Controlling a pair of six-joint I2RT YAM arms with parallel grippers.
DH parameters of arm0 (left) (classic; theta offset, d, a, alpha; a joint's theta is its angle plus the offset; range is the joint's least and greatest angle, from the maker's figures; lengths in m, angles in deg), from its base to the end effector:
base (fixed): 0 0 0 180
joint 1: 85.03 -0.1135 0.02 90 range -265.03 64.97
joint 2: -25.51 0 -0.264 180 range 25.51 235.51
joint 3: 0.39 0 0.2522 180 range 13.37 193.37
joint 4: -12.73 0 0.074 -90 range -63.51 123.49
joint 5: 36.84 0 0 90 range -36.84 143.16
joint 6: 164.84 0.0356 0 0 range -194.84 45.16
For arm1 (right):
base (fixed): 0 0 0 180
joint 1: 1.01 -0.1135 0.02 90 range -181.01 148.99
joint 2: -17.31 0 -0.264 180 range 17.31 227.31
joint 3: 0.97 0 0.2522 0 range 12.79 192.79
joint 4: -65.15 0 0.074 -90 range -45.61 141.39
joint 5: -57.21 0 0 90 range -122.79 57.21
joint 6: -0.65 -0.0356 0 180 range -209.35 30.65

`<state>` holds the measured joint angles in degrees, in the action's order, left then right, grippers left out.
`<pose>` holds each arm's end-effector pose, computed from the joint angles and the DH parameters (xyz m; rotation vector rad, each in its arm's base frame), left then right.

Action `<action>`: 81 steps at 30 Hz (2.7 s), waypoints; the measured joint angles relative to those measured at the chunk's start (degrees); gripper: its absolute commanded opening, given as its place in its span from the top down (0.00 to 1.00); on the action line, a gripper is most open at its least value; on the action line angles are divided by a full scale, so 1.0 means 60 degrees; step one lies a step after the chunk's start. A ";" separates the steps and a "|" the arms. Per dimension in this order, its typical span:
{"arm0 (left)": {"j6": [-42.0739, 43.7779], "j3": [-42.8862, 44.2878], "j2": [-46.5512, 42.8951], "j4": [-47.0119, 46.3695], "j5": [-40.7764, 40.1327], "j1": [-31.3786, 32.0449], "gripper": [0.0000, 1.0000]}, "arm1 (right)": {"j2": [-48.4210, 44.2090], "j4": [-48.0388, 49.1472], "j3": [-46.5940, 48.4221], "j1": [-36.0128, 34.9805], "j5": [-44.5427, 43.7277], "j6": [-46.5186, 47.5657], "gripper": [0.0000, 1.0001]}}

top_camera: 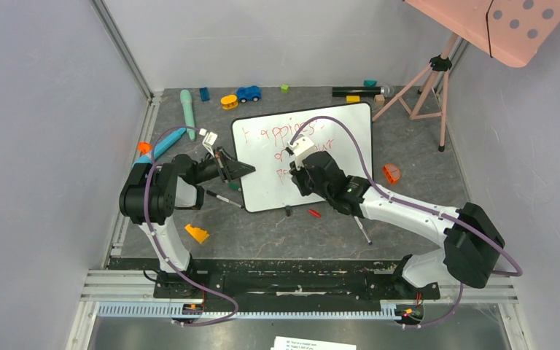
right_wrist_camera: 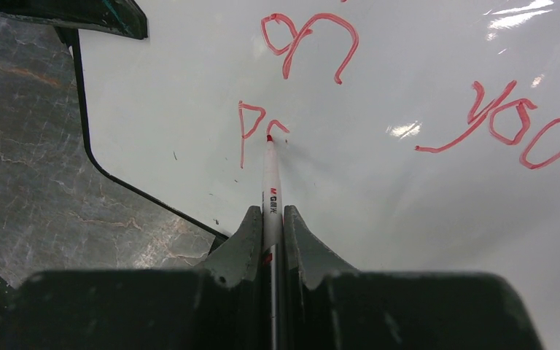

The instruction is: Write a sentence on the whiteboard

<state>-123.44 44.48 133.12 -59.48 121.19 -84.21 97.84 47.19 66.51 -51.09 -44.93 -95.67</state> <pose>0.3010 -0.0373 0.1553 0.4338 1.6584 -1.4836 0.2082 0.2372 0.2609 -0.6705 2.0113 0.3674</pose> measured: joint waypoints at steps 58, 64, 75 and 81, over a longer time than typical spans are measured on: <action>0.0000 0.0000 0.0000 -0.0004 0.0004 0.0000 0.98 | -0.0557 -0.0470 -0.0342 0.0164 0.0011 0.0069 1.00; 0.0000 0.0000 0.0000 -0.0004 0.0004 0.0000 0.98 | -0.0965 -0.0459 -0.0240 0.0280 0.0124 0.0069 1.00; 0.0000 0.0000 0.0000 -0.0004 0.0004 0.0000 0.98 | -0.0863 -0.0455 -0.0036 0.0477 0.0109 0.0080 1.00; 0.0000 0.0000 0.0000 -0.0004 0.0004 0.0000 0.98 | -0.0521 -0.0444 0.0062 0.0477 0.0120 0.0091 1.00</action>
<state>-123.44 44.48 133.12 -59.50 121.21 -84.21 94.72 44.52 66.88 -48.23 -44.21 -95.13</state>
